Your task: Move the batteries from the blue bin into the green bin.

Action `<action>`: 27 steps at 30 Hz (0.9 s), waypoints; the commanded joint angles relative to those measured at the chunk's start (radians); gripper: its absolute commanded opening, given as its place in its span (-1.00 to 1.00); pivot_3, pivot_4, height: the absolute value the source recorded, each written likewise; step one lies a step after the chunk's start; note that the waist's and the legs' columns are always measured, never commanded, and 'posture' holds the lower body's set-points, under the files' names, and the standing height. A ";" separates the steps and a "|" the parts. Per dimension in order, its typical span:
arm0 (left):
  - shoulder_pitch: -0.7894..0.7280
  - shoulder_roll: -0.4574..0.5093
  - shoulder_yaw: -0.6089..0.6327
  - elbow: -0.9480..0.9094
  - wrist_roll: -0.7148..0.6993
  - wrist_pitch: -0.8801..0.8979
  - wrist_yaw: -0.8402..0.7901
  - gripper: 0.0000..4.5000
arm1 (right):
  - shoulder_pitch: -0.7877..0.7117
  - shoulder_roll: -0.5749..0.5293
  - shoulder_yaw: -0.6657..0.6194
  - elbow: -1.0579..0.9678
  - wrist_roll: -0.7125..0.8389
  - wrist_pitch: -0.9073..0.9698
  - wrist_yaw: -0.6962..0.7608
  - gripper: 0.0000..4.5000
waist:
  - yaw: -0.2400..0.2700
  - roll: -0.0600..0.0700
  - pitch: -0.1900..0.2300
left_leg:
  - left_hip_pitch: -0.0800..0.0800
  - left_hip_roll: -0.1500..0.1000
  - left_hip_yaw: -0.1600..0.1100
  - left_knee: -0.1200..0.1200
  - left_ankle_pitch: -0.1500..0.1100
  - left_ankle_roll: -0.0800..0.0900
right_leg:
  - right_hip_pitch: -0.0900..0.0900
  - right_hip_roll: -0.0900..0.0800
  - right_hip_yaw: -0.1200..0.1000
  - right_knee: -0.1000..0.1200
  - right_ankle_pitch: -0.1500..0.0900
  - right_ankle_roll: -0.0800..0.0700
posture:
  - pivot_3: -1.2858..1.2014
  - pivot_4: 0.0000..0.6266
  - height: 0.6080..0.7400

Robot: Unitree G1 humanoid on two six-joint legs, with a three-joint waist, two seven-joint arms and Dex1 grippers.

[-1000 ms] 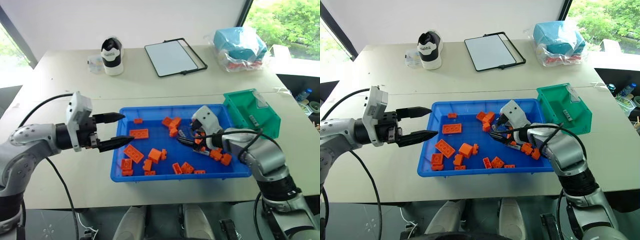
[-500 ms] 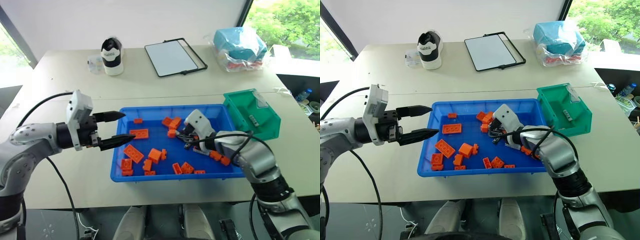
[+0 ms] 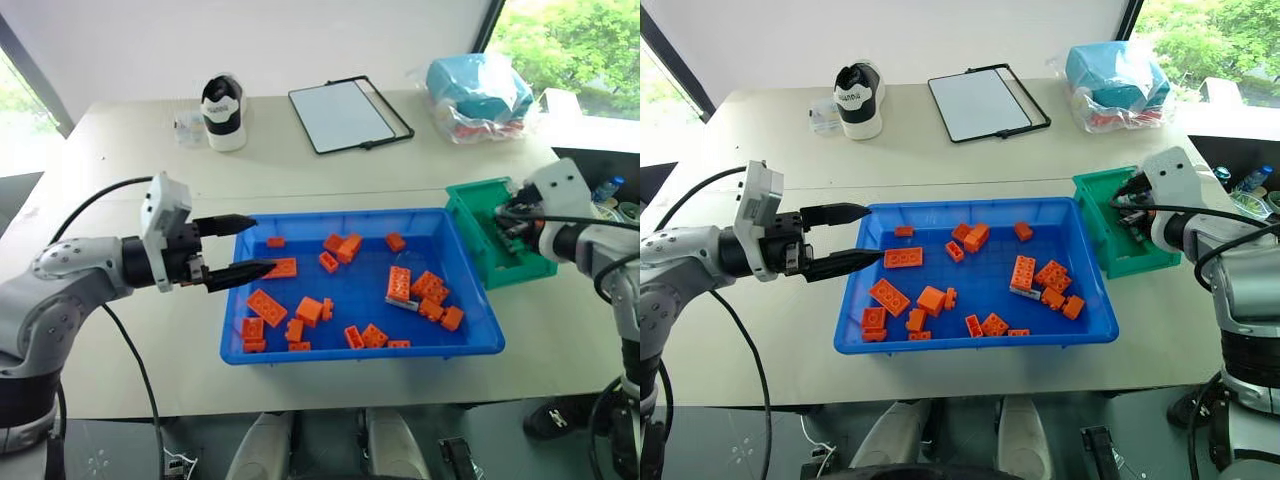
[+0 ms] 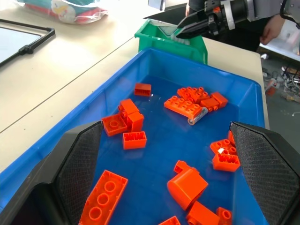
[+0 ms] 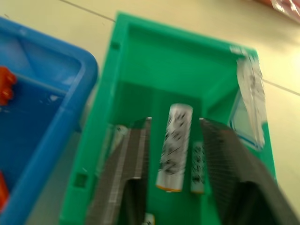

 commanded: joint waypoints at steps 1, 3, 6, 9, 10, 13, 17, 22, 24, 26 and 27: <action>-0.022 0.000 0.003 0.000 0.006 -0.020 -0.015 1.00 | -0.054 0.065 -0.024 -0.075 0.032 -0.047 -0.018 0.52 | -0.001 0.000 0.000 | 0.000 0.000 0.000 0.000 0.000 0.000 | 0.000 0.000 0.000 0.000 0.000 0.000 | 0.03 -0.52 0.87; -0.023 0.001 0.003 0.001 0.008 -0.020 -0.019 1.00 | -0.081 0.126 -0.031 -0.148 0.083 -0.008 -0.020 0.52 | -0.002 0.000 0.000 | 0.000 0.001 0.001 0.000 0.000 0.000 | 0.000 0.001 0.000 0.000 0.000 0.000 | 0.03 -0.52 0.87; -0.018 0.002 0.008 -0.003 0.009 -0.018 -0.020 1.00 | -0.082 0.205 -0.027 -0.242 0.137 0.117 -0.047 0.52 | 0.003 0.000 0.000 | 0.000 0.002 0.000 0.000 0.000 0.000 | -0.001 0.001 0.000 0.001 0.000 0.000 | 0.03 -0.52 0.87; -0.009 0.003 0.014 -0.011 0.009 -0.017 -0.018 1.00 | -0.037 0.331 -0.027 -0.339 0.184 0.285 -0.105 0.52 | 0.009 -0.002 -0.001 | 0.000 0.001 -0.001 0.000 0.000 0.000 | 0.000 0.001 0.000 0.000 0.000 0.000 | 0.03 -0.52 0.87; -0.005 0.003 0.017 -0.015 0.008 -0.016 -0.016 1.00 | -0.014 0.393 -0.033 -0.364 0.180 0.345 -0.143 0.52 | 0.009 -0.002 -0.001 | 0.000 0.001 -0.002 0.000 0.000 0.000 | 0.001 0.001 0.000 0.000 0.000 0.000 | 0.03 -0.52 0.87; 0.005 0.005 0.026 -0.025 0.002 -0.012 -0.011 1.00 | 0.023 0.519 -0.053 -0.419 0.156 0.462 -0.218 0.63 | 0.007 -0.001 -0.001 | 0.000 0.001 -0.002 0.000 0.000 0.000 | 0.000 0.001 0.000 0.001 0.001 -0.001 | 0.03 -0.52 0.87; 0.023 0.010 0.038 -0.031 0.000 -0.014 -0.011 1.00 | 0.024 0.625 -0.069 -0.460 0.129 0.551 -0.280 0.96 | 0.005 -0.001 -0.001 | 0.000 0.000 -0.002 0.000 0.000 0.000 | -0.001 0.001 0.000 0.001 0.001 -0.001 | 0.03 -0.52 0.87; 0.031 0.004 0.042 -0.039 0.001 -0.013 -0.005 1.00 | 0.031 0.694 -0.096 -0.454 0.155 0.560 -0.302 0.96 | 0.003 -0.001 -0.001 | 0.000 0.001 -0.001 -0.001 0.000 0.000 | -0.002 0.001 0.000 0.002 0.001 -0.001 | 0.03 -0.52 0.87; 0.031 0.002 0.042 -0.038 0.001 -0.015 -0.004 1.00 | 0.038 0.696 -0.089 -0.453 0.166 0.560 -0.306 0.96 | 0.003 -0.001 -0.001 | 0.000 0.001 -0.001 -0.001 0.000 0.000 | -0.002 0.001 0.000 0.002 0.001 -0.001 | 0.03 -0.52 0.87; 0.030 0.000 0.042 -0.037 0.000 -0.016 0.000 1.00 | 0.050 0.695 -0.078 -0.451 0.177 0.560 -0.309 0.96 | 0.003 -0.001 -0.001 | 0.000 0.001 -0.001 -0.001 0.000 0.000 | -0.002 0.001 0.000 0.002 0.001 -0.001 | 0.03 -0.52 0.87; 0.029 -0.001 0.042 -0.037 0.001 -0.017 0.000 1.00 | 0.058 0.697 -0.071 -0.448 0.184 0.560 -0.312 0.96 | 0.003 -0.001 -0.001 | 0.000 0.001 -0.001 -0.001 0.000 0.000 | -0.002 0.001 0.001 0.002 0.001 -0.001 | 0.03 -0.52 0.87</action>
